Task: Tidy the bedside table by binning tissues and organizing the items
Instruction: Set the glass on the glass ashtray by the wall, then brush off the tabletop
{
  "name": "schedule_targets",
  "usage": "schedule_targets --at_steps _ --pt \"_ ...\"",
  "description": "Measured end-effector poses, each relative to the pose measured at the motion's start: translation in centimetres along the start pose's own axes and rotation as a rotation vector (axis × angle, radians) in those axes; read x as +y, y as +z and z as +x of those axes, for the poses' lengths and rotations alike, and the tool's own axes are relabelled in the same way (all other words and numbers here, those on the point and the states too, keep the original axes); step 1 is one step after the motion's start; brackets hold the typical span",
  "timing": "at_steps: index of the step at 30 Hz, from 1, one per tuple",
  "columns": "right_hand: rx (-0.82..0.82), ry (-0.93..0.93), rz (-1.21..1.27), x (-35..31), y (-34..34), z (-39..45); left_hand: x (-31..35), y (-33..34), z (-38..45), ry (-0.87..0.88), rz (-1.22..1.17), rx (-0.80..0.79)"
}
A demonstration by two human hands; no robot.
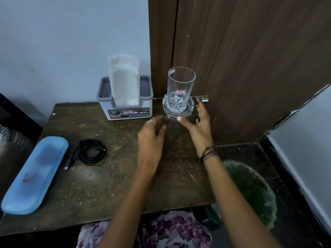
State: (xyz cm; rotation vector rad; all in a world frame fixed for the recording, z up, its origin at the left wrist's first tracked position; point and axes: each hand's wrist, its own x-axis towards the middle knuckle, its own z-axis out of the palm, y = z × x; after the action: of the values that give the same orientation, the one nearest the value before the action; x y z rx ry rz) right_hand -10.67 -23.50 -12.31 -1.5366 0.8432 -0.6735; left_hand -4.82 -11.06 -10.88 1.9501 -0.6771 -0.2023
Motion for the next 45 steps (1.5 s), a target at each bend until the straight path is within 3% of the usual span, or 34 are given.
schedule_targets --at_steps 2,4,7,12,17,40,43,45 --pt "0.044 -0.072 0.014 0.2 1.6 -3.5 -0.6 -1.2 -1.5 -0.079 -0.081 0.189" --pt "-0.013 -0.115 -0.044 0.1 3.6 -5.8 -0.7 -2.5 -0.9 -0.128 -0.184 0.393" --pt "-0.083 -0.075 -0.116 -0.2 6.0 -5.8 -1.0 -4.2 0.4 -0.123 -0.241 0.524" --pt "-0.082 -0.037 -0.408 -1.6 8.7 -2.8 -4.2 -4.9 2.2 -0.201 -0.302 0.349" --pt "-0.013 -0.100 -0.611 -2.1 10.3 -1.1 -5.3 -5.7 4.0 -0.139 -0.303 0.245" --pt "0.031 -0.092 -0.527 -1.1 8.8 -3.0 -4.1 -5.5 2.8 -0.185 -0.215 0.134" --pt "0.047 -0.083 -0.445 -1.2 9.3 -5.1 -3.0 -7.3 1.5 -0.162 -0.078 0.157" --pt "-0.008 -0.103 -0.367 -1.5 9.9 -7.0 -2.2 -9.3 0.3 -0.139 0.149 0.232"
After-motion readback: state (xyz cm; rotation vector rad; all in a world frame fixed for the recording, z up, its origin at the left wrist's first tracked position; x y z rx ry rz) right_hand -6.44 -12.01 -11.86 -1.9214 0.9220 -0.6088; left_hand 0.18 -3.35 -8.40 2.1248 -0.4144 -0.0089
